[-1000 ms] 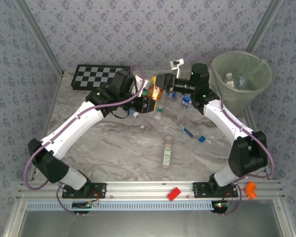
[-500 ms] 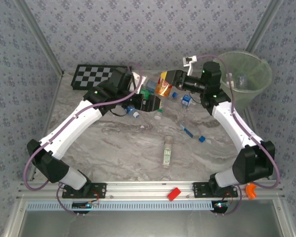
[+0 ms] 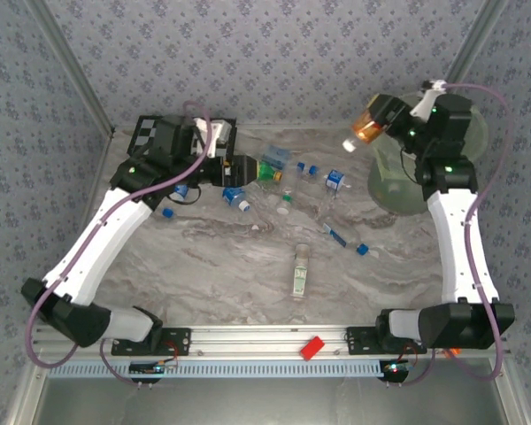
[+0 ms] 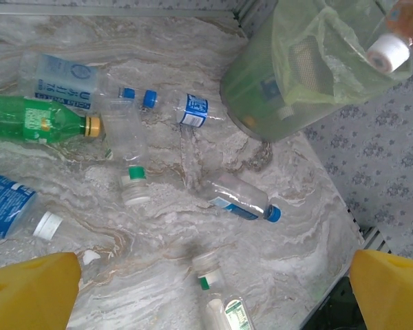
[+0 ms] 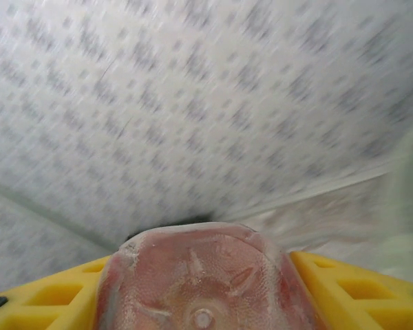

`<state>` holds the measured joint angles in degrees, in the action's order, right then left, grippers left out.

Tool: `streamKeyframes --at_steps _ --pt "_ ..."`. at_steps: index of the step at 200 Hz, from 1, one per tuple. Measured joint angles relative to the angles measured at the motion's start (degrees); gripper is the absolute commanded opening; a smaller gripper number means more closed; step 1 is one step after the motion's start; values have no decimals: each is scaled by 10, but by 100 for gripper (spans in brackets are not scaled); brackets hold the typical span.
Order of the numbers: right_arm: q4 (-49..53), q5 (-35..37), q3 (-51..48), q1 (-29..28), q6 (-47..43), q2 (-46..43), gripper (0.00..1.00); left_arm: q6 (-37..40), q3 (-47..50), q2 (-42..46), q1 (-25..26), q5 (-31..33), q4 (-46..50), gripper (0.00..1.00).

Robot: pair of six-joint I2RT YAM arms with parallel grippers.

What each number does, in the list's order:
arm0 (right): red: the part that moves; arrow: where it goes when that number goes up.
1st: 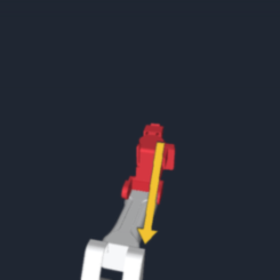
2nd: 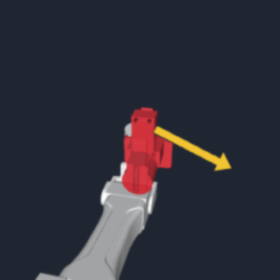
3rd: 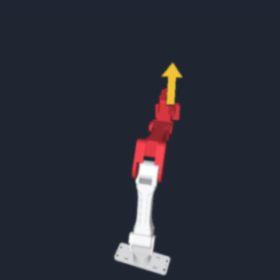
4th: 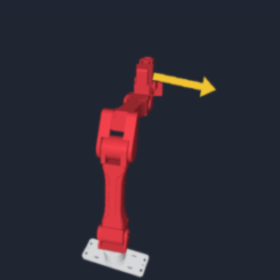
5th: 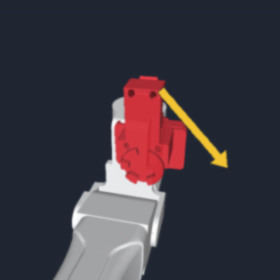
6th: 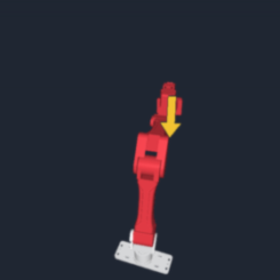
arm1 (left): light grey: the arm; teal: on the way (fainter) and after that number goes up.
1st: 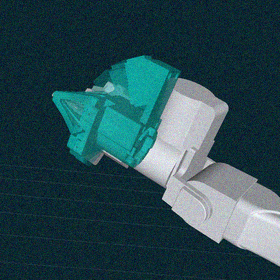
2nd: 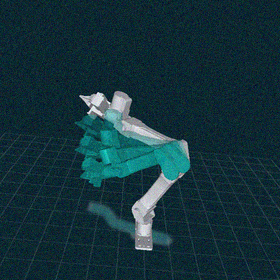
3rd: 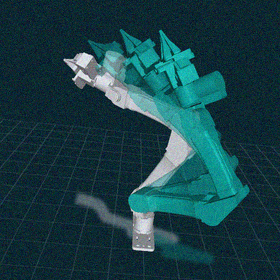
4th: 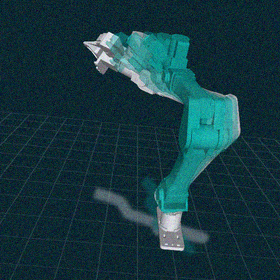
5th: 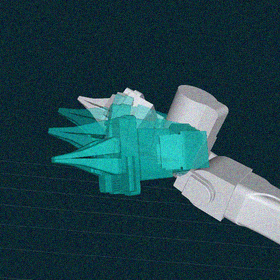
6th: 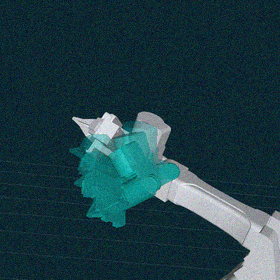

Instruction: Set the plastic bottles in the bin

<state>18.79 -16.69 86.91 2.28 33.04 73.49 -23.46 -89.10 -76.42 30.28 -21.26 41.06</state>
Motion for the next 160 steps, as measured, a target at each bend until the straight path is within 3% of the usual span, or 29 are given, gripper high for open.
streamKeyframes --at_steps 41,95,121,160 --pt "35 160 47 34 -67 -5 58 -15 42 34 -20 -4 1 100" --pt "56 308 88 53 -160 41 60 -17 76 54 -21 -24 17 100" --pt "65 344 90 86 -194 66 60 -17 81 66 -21 -24 16 100" --pt "74 342 85 142 -205 93 60 -26 106 69 -21 -23 -7 100"
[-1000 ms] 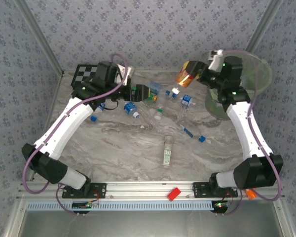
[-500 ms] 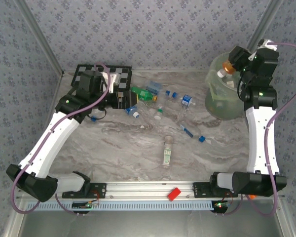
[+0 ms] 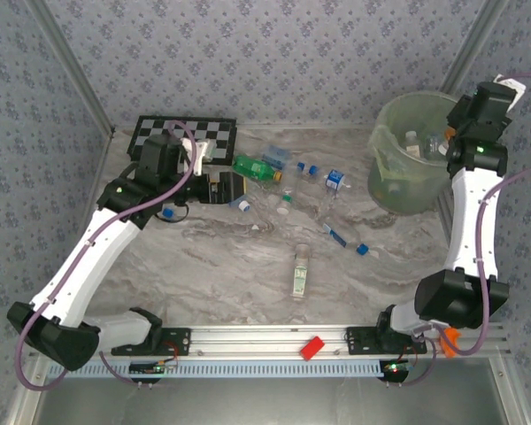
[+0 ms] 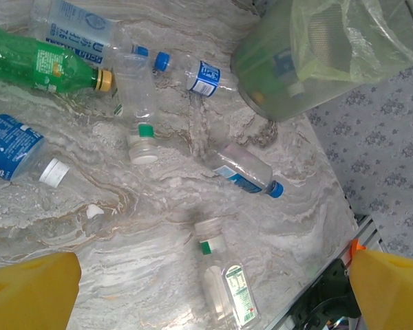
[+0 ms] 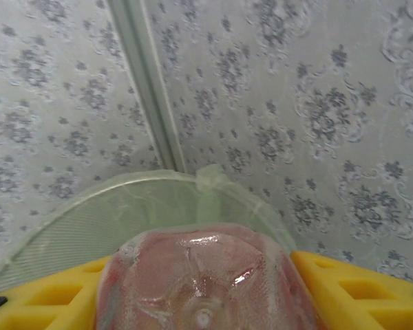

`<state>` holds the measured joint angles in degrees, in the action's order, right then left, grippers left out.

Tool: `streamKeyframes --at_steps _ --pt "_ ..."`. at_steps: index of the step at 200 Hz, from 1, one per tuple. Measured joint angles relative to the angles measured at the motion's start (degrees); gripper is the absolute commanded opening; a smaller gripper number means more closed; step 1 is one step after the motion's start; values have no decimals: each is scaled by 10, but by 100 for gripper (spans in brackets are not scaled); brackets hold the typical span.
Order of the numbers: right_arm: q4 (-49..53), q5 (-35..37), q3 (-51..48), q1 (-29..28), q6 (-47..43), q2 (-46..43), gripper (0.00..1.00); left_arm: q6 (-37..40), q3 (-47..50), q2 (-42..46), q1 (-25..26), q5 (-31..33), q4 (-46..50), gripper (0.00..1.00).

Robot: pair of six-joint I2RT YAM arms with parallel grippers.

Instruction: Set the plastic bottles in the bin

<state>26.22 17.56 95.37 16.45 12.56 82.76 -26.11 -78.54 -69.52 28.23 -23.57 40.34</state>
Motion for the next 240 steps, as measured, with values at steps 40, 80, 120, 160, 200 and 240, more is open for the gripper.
streamKeyframes --at_steps 40,80,120,160,200,240 --pt "0 -46 -5 7 5 12 60 -23 2 -13 0 0 -24 100" --pt "4 -90 -31 -3 13 18 79 -25 3 -15 0 9 -29 100" --pt "23 -116 -47 -10 17 17 100 -27 3 -19 0 10 -29 100" --pt "34 -121 -56 -10 18 -8 100 -27 4 -26 -1 19 -29 100" --pt "49 -122 -56 -30 20 -61 100 -27 11 -42 -3 34 -31 100" --pt "67 -122 -67 -99 25 -110 99 -32 26 -82 -9 47 -33 100"
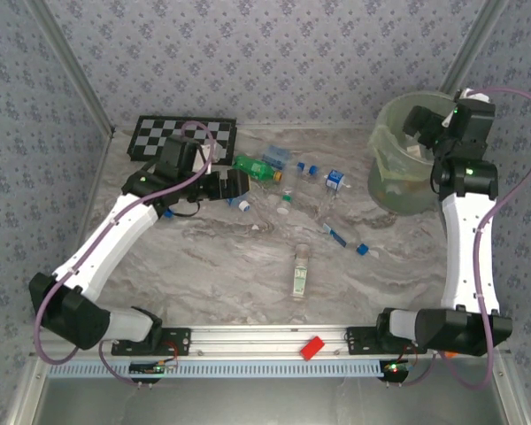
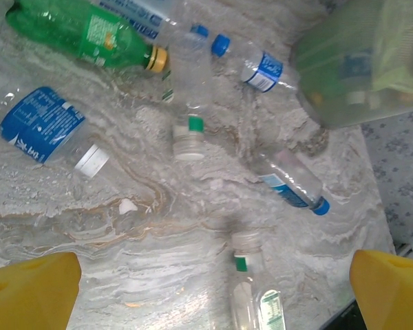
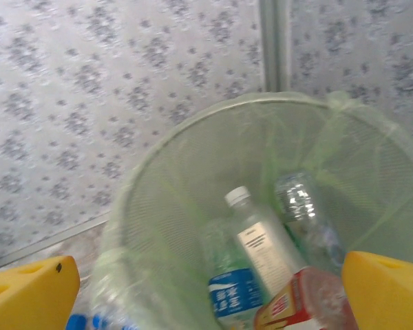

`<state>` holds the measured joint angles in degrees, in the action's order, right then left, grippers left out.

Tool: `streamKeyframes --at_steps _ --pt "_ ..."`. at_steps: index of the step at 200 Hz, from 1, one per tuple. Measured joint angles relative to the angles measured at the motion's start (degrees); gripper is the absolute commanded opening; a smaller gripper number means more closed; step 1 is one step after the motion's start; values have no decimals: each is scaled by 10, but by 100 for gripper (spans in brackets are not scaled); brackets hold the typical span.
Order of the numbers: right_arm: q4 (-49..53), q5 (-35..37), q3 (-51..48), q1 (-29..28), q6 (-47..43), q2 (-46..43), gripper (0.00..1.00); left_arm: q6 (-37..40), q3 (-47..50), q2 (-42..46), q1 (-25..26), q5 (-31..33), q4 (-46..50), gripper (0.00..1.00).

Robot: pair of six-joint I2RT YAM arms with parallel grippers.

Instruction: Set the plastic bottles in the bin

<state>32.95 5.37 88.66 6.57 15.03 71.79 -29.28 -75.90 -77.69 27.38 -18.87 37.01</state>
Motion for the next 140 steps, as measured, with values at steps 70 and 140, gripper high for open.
streamKeyframes --at_steps 70,140 --pt "58 61 -101 -245 21 -26 100 -15 12 -53 -8 48 5 100" --pt "96 90 -127 -357 68 33 99 -19 67 -47 -11 39 2 97"
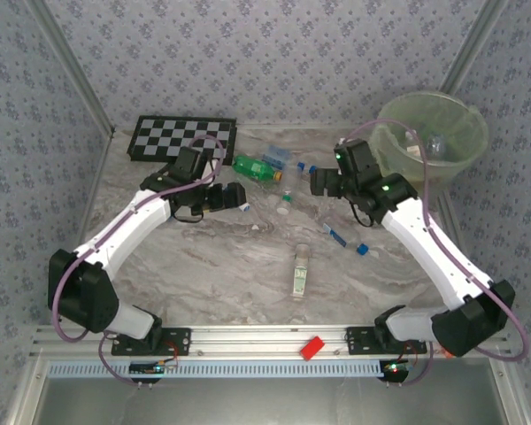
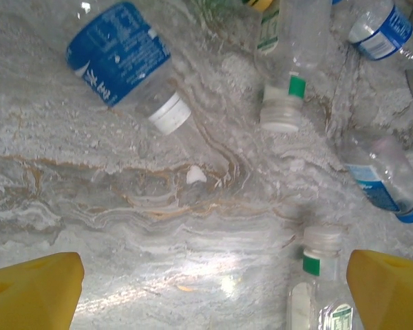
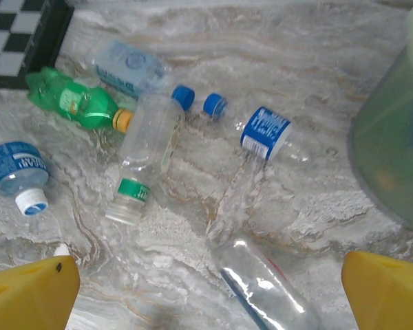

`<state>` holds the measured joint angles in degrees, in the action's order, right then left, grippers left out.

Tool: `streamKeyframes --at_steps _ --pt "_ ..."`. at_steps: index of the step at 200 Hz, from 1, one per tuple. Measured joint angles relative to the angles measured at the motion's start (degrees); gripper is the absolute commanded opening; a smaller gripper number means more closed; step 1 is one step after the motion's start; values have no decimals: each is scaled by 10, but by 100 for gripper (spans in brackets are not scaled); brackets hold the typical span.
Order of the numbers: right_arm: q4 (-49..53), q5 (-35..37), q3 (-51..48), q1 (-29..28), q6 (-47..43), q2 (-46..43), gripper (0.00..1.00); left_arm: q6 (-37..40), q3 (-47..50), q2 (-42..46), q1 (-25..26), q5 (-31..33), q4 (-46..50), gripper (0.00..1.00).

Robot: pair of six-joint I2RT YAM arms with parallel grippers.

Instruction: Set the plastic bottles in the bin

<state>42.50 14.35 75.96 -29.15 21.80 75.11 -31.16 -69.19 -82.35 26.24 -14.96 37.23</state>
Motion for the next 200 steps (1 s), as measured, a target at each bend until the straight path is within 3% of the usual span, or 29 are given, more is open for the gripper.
streamKeyframes --at_steps 33,96,138,200 --pt "-5 -18 -52 -15 63 37 100 0 39 30 1 -28 -7 97" --pt "11 -120 -63 -18 140 142 73 2 63 70 28 -79 -30 97" --pt "39 -160 -55 -41 164 212 70 5 70 72 42 -89 -33 98" --pt "45 -198 -62 -54 193 237 70 17 76 96 42 -91 -29 98"
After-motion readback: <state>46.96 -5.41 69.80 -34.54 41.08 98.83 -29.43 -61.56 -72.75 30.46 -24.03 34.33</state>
